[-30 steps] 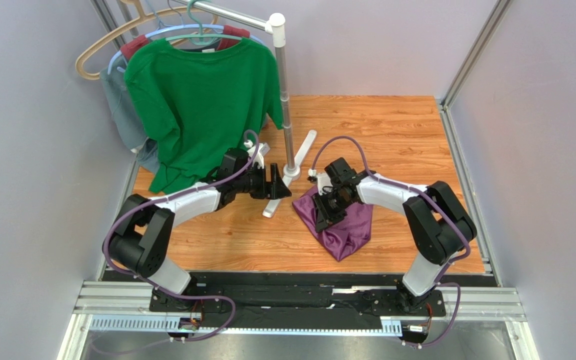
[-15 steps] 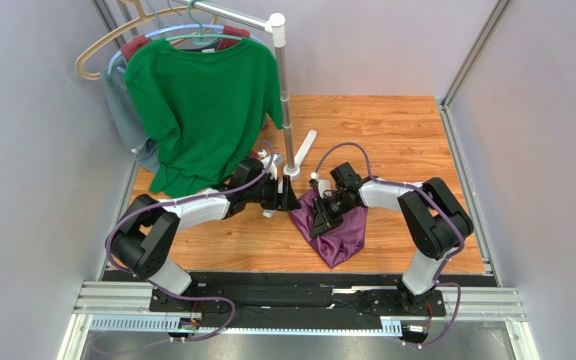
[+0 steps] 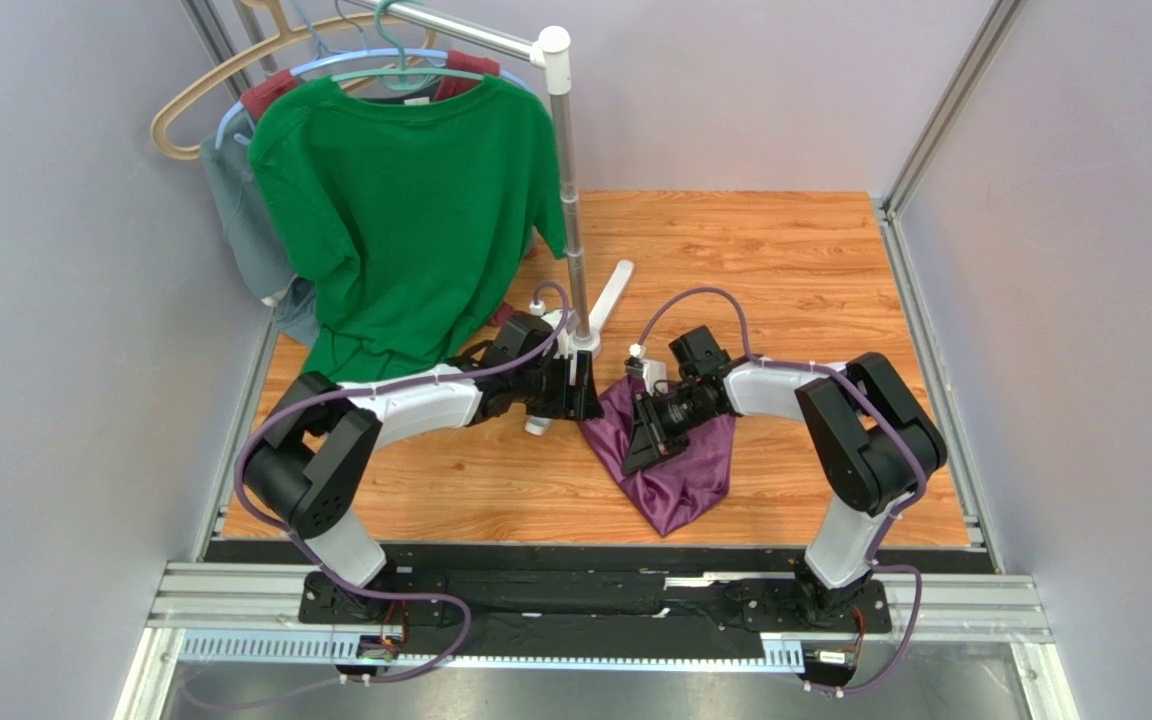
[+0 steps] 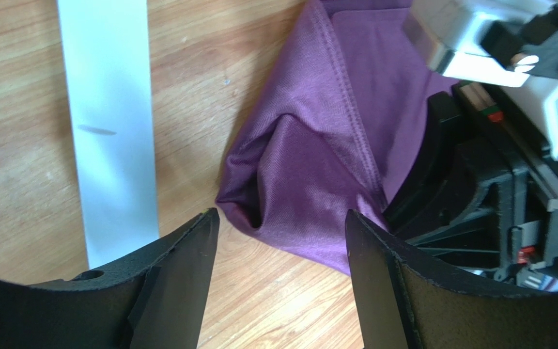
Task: Fold the napkin, place the utensils inside, and roll it up
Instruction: Roll the napkin with the utensil
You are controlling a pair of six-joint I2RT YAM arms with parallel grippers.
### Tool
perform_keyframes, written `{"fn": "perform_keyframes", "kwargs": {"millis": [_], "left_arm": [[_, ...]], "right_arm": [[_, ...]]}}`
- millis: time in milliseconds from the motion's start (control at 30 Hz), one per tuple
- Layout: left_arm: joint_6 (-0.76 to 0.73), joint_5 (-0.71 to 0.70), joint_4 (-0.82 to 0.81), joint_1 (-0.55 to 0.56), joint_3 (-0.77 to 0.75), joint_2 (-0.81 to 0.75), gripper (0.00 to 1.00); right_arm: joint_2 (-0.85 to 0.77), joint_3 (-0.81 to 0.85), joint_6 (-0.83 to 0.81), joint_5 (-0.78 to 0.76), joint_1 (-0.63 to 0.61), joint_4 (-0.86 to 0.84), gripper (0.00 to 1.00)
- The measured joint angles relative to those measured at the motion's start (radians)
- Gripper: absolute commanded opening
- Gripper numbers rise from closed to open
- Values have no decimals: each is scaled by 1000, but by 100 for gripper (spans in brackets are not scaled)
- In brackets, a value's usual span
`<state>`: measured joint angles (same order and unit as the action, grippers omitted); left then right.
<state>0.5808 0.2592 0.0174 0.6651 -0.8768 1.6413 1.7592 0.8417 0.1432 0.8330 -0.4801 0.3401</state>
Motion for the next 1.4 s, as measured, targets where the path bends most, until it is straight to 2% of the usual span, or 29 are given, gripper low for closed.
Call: {"fn": "perform_keyframes", "kwargs": {"millis": [267,567,667,767,800,967,1000,1067,1100,1200,1233,1400], "left_arm": [[15,-34,54,13,-3,6,75],[47,-35,49,29,-65,98,72],[55,-33,42,29,-84,119,66],[61,-34,36,29,-89,130,54],[66,-33,34,29,-89,134,46],[73,-29,30,29,-91,152,26],[73,-28,30,29,-91,154,19],[75,-25,30,31,-91,156,13],[73,-24,30,32,-92,157,6],[68,-19,37,32,-100,160,0],[65,-17,43,33,-104,162,0],[52,-8,82,34,-134,176,0]], "right_arm": [[0,-5,2,7,4,-9,14],[0,-6,3,7,4,-10,13],[0,-8,3,7,5,-14,13],[0,-10,4,10,6,-17,12],[0,-10,5,10,6,-17,13],[0,-10,7,10,6,-19,13],[0,-10,7,10,6,-19,14],[0,-10,8,8,6,-21,17],[0,-10,10,6,6,-21,19],[-4,-10,14,-2,6,-18,31],[-9,-10,13,-14,5,-13,40],[-89,0,14,-101,-14,49,57]]}}
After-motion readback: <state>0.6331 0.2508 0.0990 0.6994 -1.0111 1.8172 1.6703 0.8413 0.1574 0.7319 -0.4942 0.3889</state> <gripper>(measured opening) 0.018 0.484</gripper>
